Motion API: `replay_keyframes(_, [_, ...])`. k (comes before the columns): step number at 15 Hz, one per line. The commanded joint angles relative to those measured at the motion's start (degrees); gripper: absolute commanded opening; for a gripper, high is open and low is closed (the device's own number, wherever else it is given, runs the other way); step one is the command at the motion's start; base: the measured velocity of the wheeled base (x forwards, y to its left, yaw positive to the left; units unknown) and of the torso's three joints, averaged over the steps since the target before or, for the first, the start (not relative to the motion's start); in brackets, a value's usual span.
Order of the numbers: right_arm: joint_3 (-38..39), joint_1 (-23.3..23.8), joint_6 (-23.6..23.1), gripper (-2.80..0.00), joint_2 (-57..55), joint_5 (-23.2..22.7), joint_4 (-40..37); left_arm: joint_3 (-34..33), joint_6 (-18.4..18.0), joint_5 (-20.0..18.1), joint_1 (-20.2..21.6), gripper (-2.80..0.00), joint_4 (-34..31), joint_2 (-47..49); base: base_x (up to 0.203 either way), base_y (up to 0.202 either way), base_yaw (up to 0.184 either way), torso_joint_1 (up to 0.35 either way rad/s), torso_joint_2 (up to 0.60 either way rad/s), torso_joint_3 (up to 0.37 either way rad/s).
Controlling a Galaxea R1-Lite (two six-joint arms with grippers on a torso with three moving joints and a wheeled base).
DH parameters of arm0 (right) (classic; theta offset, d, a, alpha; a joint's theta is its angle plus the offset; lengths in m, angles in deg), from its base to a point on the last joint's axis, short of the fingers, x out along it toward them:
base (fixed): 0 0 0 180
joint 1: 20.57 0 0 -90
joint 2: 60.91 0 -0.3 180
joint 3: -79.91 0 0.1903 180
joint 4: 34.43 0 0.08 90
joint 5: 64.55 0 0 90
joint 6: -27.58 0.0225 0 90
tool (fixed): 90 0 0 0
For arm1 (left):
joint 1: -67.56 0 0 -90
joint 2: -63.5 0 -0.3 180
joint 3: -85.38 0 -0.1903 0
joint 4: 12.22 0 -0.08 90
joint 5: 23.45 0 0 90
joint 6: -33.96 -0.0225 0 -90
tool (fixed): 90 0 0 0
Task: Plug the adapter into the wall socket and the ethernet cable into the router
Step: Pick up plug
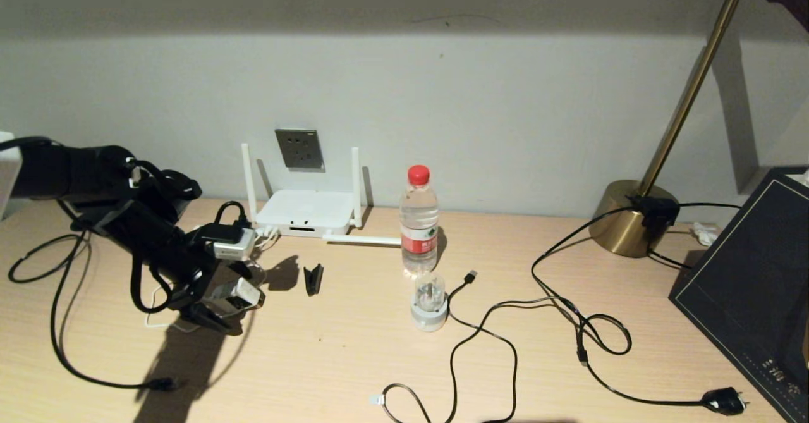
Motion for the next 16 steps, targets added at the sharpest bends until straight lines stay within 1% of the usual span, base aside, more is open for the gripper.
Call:
replay_keyframes(1, [0.62, -0.04, -0.03, -2.8, 0.0, -0.02, 0.05, -0.06, -0.44, -0.15, 0.09, 0.0, 0.13, 0.32, 0.0, 0.0, 0.0, 0.0, 0.0, 0.0])
replay_keyframes(6, [0.62, -0.04, -0.03, -2.8, 0.0, -0.02, 0.05, -1.2, -0.36, -1.38, 0.15, 0.0, 2.67, 1.22, 0.0, 0.0, 0.0, 0.0, 0.0, 0.0])
replay_keyframes(7, [0.62, -0.04, -0.03, -2.8, 0.0, -0.02, 0.05, -1.2, -0.39, -1.39, 0.1, -2.8, 2.84, 1.22, 0.0, 0.0, 0.0, 0.0, 0.0, 0.0])
replay_keyframes(16, [0.62, -0.04, -0.03, -2.8, 0.0, -0.02, 0.05, -1.29, -0.53, -1.33, 0.14, -2.8, 2.32, 0.35, 0.0, 0.0, 0.0, 0.0, 0.0, 0.0])
